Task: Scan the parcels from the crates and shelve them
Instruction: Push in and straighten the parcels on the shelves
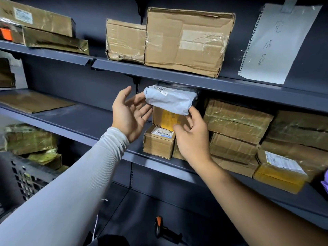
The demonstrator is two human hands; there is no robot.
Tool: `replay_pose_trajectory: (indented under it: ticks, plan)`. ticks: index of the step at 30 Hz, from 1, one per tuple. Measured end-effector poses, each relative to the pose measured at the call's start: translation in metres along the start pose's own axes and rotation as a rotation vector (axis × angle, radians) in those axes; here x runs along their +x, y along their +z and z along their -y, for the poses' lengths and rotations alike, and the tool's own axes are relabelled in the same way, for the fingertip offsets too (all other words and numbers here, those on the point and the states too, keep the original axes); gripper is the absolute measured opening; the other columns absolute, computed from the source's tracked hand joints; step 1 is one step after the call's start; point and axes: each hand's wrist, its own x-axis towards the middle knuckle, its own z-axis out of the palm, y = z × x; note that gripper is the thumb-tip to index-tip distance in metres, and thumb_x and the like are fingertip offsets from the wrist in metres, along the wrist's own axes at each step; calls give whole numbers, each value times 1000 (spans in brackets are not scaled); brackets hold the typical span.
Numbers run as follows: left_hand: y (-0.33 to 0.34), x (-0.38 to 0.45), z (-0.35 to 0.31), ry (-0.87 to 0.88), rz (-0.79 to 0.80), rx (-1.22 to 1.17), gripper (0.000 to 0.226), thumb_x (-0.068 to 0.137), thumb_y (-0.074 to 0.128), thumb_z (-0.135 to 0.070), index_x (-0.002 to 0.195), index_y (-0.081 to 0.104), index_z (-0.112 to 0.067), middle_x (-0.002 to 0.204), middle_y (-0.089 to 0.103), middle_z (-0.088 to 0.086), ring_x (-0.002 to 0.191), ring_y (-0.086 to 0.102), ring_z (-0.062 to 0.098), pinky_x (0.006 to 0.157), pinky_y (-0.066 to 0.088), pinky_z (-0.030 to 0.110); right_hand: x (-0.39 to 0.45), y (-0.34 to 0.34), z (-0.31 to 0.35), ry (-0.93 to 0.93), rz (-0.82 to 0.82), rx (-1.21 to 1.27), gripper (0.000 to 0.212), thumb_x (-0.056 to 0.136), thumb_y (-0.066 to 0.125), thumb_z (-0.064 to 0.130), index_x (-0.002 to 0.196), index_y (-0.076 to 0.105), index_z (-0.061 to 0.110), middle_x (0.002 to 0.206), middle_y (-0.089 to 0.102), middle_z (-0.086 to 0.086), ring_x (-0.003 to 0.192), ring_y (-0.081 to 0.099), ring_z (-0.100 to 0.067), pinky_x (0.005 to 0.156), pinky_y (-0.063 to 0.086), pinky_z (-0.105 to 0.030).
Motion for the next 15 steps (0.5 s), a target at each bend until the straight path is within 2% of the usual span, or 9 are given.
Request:
replay_pose_trajectory:
  ticks: [3, 7, 9, 11, 13, 15]
  plan:
    - [-1, -7, -3, -6, -28, 42, 53, 100, 48, -49, 125, 68, -7, 113, 74, 8, 101, 73, 18, 102, 51, 30, -5, 1, 4, -31, -31, 44, 40, 95, 68, 10, 131, 65, 26, 120, 72, 19, 116, 64, 3, 103, 45, -22]
    - [-6, -16, -2, -24, -49, 39, 45, 99, 51, -48, 119, 69, -11, 113, 72, 6, 105, 67, 20, 108, 48, 32, -11, 2, 9, -25, -59, 102, 25, 97, 72, 16, 121, 70, 16, 112, 77, 10, 109, 70, -4, 108, 52, -38]
    - [-5, -21, -1, -28, -62, 37, 39, 99, 53, -45, 114, 68, -12, 110, 70, 5, 100, 65, 19, 113, 45, 34, -13, 2, 12, -8, -70, 123, 20, 97, 73, 19, 115, 71, 11, 105, 78, 8, 99, 72, -3, 97, 55, -30]
    - [-4, -27, -1, -18, -89, 44, 35, 99, 55, -42, 114, 67, -12, 107, 71, 3, 100, 63, 19, 114, 45, 35, -16, 1, 17, -2, -88, 133, 21, 97, 73, 27, 100, 71, 6, 85, 73, 7, 74, 65, 0, 73, 49, -18]
    - [-3, -32, 0, -4, -111, 49, 30, 99, 57, -39, 107, 69, -13, 102, 73, 0, 104, 63, 20, 111, 47, 34, -18, 0, 18, 5, -133, 117, 40, 95, 73, 39, 82, 64, 3, 64, 57, 1, 59, 46, -7, 58, 37, -24]
    - [-3, -38, 2, 9, -124, 59, 26, 99, 58, -38, 103, 69, -14, 101, 76, -3, 105, 68, 18, 106, 49, 32, -19, 0, 17, 24, -179, 89, 57, 93, 72, 51, 73, 57, 0, 57, 45, -6, 58, 37, -13, 59, 34, -33]
